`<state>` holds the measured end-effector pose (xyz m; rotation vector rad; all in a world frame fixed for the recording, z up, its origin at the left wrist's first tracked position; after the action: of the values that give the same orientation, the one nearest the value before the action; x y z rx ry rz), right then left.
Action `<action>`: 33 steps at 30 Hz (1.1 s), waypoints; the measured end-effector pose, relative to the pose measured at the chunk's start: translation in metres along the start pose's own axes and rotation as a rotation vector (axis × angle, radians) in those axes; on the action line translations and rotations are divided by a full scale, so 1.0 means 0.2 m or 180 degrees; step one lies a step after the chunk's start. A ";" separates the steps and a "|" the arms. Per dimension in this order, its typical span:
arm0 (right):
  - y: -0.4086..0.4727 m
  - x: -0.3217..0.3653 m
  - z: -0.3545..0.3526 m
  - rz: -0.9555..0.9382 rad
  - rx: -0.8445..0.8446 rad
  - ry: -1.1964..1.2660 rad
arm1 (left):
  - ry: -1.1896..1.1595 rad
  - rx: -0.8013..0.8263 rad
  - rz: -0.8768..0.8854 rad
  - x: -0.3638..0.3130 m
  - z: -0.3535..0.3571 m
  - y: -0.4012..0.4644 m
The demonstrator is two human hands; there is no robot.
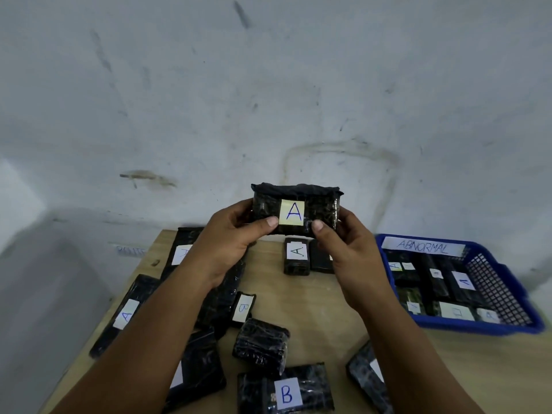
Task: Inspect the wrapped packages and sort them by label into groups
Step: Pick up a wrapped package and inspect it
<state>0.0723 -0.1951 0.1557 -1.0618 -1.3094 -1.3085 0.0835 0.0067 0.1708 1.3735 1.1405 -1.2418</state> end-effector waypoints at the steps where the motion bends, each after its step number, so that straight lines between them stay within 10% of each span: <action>1: -0.01 0.00 -0.01 0.0014 0.0015 -0.0051 | -0.0022 0.0024 -0.0008 -0.01 0.01 0.00; 33: 0.04 0.07 -0.01 0.0711 -0.0174 -0.0408 | 0.0368 -0.0143 0.0322 -0.04 -0.01 0.05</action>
<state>0.0784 -0.1971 0.1704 -1.3086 -1.2143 -1.1293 0.0928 0.0070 0.1791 1.4666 1.1560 -1.0706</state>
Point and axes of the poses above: each hand's wrist, its own y-axis towards the middle knuckle, its own z-axis out of the palm, x = y × z, the point moved 4 cm from there along y, towards the middle knuckle, and after that the axes turned 4 degrees about x, right-handed, at the moved point
